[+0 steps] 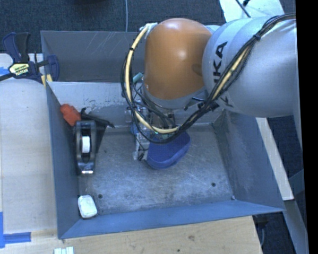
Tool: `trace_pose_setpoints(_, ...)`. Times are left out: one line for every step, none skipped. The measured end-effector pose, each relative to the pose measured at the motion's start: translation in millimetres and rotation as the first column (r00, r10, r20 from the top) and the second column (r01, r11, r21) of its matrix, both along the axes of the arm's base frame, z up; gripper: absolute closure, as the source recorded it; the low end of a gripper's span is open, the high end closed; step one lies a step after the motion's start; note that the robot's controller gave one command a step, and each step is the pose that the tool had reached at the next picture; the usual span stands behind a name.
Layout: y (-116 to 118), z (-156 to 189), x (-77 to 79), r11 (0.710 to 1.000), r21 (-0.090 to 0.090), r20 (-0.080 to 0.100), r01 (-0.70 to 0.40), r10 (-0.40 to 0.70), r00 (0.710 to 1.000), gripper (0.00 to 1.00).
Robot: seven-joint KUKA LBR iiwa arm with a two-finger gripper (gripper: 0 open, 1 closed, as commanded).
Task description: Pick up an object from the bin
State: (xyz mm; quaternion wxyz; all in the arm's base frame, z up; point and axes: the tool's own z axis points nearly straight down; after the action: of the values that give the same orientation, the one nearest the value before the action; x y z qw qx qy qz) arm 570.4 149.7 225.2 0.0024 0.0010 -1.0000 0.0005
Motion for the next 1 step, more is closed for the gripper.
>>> trace_pose_setpoints(-103.9, -54.3, 25.6, 1.0, -0.004, 0.003, -0.029, 0.029, 1.0, 0.0)
